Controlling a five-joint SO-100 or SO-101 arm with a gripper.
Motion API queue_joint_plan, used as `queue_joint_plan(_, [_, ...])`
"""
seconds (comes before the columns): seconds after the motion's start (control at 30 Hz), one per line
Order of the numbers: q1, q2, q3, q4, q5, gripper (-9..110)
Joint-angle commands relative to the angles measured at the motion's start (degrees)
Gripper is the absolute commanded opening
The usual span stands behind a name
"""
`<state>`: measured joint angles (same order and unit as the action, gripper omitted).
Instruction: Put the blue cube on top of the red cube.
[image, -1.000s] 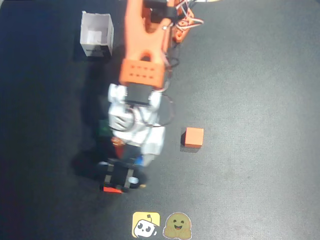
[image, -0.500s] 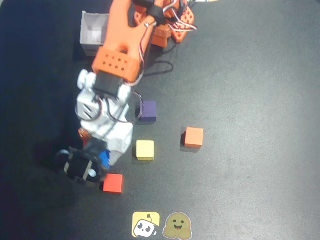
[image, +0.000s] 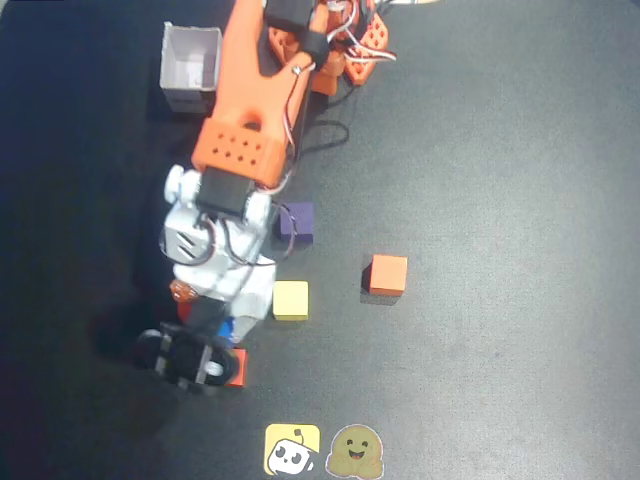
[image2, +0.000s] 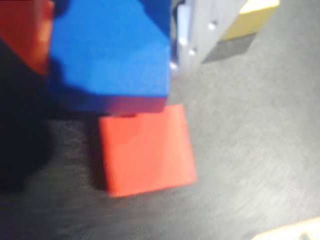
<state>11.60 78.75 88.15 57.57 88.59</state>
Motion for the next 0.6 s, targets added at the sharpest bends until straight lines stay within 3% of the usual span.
queue_joint_plan(0.0, [-0.53, -0.44, -6.06, -0.53, -3.08, 6])
queue_joint_plan(0.57, [-1.76, -5.54, -11.43, -0.35, -10.63, 6])
